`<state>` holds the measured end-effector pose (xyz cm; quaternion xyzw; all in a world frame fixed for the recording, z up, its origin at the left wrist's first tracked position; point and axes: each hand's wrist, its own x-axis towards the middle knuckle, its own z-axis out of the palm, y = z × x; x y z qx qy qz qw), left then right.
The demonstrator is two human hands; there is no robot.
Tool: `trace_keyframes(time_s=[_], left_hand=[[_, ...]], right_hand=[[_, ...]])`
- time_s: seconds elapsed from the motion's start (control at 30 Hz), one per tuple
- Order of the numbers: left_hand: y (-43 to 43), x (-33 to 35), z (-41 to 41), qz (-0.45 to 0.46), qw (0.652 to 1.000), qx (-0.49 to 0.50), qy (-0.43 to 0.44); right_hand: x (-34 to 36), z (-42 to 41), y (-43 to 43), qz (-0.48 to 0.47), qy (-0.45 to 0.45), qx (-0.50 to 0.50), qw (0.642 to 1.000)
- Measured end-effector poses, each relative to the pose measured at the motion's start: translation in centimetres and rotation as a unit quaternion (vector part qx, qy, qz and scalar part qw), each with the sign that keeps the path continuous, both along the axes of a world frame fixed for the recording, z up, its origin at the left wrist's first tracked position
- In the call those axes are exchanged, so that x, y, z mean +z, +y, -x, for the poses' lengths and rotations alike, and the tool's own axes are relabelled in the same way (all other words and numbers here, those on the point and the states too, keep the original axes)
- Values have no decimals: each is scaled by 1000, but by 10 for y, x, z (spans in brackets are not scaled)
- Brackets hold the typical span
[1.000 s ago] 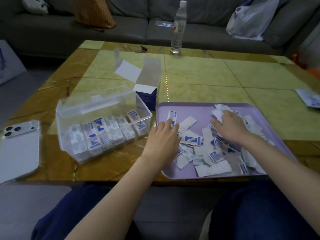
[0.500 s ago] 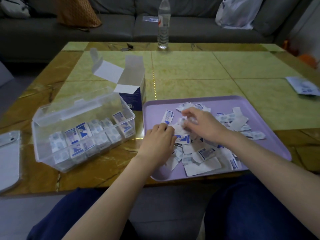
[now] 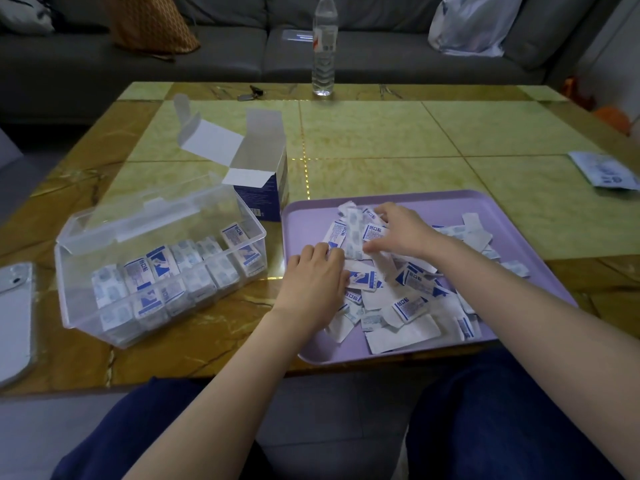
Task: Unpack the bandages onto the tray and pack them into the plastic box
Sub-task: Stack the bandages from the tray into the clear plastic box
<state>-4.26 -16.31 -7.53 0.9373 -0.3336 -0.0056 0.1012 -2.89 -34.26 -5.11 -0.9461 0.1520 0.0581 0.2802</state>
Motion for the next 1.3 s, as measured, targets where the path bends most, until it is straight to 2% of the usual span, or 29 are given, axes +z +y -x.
trace_keyframes(time_s=[0.2, 0.37, 0.47, 0.6, 0.83, 0.93, 1.03, 1.3], left_hand=[[-1, 4, -2, 38, 999, 21, 26], [-6, 8, -7, 140, 984, 68, 82], [-6, 9, -10, 244, 958, 103, 113], [-2, 19, -14, 359, 919, 125, 104], [3, 29, -25, 478, 861, 146, 96], [5, 32, -27, 492, 851, 148, 106], [7, 32, -28, 482, 860, 131, 104], [4, 28, -23, 480, 856, 122, 145]], right_hand=[[4, -5, 9, -4, 24, 33, 999], [15, -2, 16, 1, 14, 58, 998], [23, -1, 21, -15, -3, 63, 998], [32, -2, 26, -47, -45, 69, 995], [43, -5, 38, -10, -119, 85, 989], [47, -5, 38, 8, -170, 66, 983], [52, -7, 35, 10, -199, 32, 979], [50, 1, 44, -46, -160, 74, 983]])
